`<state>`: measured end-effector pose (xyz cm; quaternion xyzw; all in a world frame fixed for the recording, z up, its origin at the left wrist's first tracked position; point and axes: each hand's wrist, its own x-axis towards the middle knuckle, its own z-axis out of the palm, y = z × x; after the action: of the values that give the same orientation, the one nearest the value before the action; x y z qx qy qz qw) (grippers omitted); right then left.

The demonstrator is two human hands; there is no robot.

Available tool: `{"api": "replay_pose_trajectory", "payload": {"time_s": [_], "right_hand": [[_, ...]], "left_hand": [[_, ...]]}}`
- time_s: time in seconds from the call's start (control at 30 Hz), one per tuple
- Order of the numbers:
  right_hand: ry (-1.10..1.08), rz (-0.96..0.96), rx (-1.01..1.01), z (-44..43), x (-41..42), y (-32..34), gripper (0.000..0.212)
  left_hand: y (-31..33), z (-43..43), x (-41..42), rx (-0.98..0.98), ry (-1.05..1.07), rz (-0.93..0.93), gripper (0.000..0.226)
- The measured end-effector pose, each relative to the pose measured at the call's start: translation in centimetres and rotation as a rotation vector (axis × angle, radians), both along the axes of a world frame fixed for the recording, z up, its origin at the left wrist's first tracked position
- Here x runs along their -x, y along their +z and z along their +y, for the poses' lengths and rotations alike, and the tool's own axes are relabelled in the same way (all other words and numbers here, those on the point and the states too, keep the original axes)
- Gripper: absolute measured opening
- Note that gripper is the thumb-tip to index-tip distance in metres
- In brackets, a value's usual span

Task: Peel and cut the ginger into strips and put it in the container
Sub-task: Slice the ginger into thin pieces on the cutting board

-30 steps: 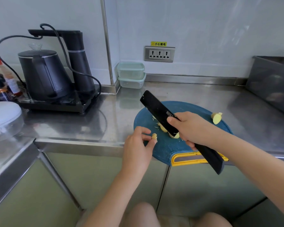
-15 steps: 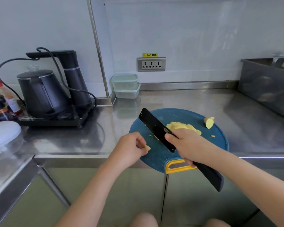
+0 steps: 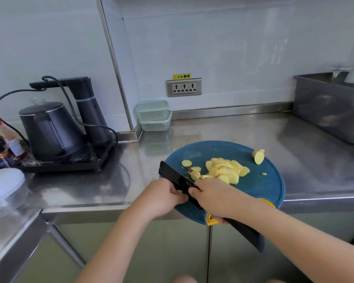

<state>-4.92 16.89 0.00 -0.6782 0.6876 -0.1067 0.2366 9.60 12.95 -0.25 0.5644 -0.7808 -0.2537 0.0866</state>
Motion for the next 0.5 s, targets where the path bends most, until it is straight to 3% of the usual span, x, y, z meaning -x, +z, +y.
{"api": "replay_pose_trajectory", "payload": {"time_s": [0.23,0.37,0.5], "right_hand": [[0.047,0.030,0.031,0.2,-0.1,0.4,0.038],[0.040,0.006,0.013,0.6,0.1,0.9,0.037],[-0.009,-0.085,-0.097,0.9,0.2,1.7,0.033]], "left_hand": [[0.7,-1.3,-1.1,-0.425,0.008,0.293,0.026],[0.2,-1.6,-1.7,-0.523,0.077,0.436,0.025],[0.1,-1.8,-1.7,-0.551,0.073,0.450,0.024]]}}
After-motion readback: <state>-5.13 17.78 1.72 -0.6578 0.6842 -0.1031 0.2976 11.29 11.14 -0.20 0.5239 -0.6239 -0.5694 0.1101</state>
